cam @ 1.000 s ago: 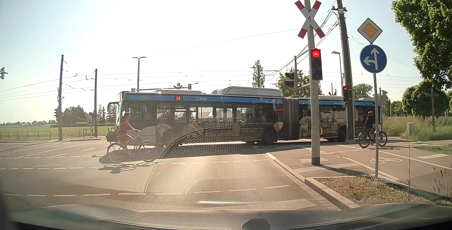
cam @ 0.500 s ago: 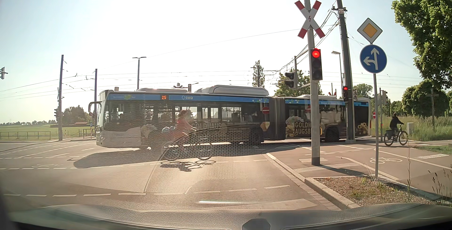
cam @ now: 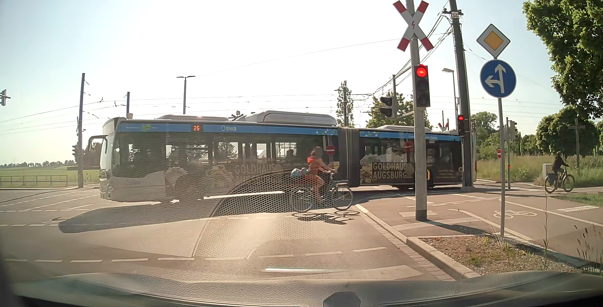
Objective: Follow the waypoints while adhering to traffic rules and regulations
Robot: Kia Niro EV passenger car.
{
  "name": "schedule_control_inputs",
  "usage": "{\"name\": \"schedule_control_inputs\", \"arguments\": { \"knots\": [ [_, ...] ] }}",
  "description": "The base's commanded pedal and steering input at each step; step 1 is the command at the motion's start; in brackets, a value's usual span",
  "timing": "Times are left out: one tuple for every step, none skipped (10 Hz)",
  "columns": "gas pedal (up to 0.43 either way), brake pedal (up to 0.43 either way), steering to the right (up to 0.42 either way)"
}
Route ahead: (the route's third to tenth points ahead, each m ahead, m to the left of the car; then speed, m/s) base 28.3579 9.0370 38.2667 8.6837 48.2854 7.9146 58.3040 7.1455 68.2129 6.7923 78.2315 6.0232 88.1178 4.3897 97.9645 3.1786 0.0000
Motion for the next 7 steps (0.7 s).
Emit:
{"name": "schedule_control_inputs", "arguments": {
  "knots": [
    [0.0,0.189,-0.022],
    [0.0,0.189,-0.022],
    [0.0,0.195,-0.022],
    [0.0,0.195,-0.022],
    [0.0,0.195,-0.022],
    [0.0,0.201,-0.021],
    [0.0,0.201,-0.021]
  ]
}}
